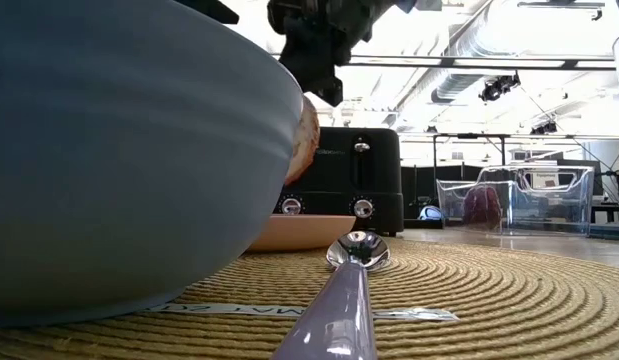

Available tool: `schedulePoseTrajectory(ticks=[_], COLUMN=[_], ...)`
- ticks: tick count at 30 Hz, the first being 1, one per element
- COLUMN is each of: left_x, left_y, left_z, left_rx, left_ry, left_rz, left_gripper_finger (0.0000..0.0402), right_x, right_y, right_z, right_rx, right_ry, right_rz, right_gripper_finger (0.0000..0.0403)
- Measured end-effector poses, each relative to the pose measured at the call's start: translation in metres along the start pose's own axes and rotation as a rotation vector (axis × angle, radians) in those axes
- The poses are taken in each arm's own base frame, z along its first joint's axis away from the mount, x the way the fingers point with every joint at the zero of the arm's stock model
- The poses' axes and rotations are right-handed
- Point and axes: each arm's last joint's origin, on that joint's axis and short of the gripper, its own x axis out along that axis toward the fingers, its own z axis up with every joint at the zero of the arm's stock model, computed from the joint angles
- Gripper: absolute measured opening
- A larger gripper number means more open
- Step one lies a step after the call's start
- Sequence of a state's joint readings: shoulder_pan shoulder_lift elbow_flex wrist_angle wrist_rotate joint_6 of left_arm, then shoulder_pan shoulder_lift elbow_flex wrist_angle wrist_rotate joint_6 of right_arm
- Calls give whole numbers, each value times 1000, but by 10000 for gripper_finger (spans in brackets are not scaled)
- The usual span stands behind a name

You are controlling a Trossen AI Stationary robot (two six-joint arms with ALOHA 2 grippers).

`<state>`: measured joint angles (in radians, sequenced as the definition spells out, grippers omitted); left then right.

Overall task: Arrange a breakfast setting
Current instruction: Put the bagel on the plate

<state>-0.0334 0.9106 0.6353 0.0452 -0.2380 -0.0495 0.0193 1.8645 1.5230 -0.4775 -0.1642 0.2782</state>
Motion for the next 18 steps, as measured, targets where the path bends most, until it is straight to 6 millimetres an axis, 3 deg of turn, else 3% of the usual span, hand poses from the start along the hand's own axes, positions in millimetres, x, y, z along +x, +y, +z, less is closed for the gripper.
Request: schedulePoseTrajectory(ticks=[18], left_x=[0], left_y=[0], left_z=[-2], left_rx=[-22], left_ry=[25], left_rz=[2], left_gripper_finger=[264], right_x=[-9], right_y=[-1], right_z=[-5], right_rx=[-86], right_ry=[83], right_rz=[60], right_gripper_finger=[13])
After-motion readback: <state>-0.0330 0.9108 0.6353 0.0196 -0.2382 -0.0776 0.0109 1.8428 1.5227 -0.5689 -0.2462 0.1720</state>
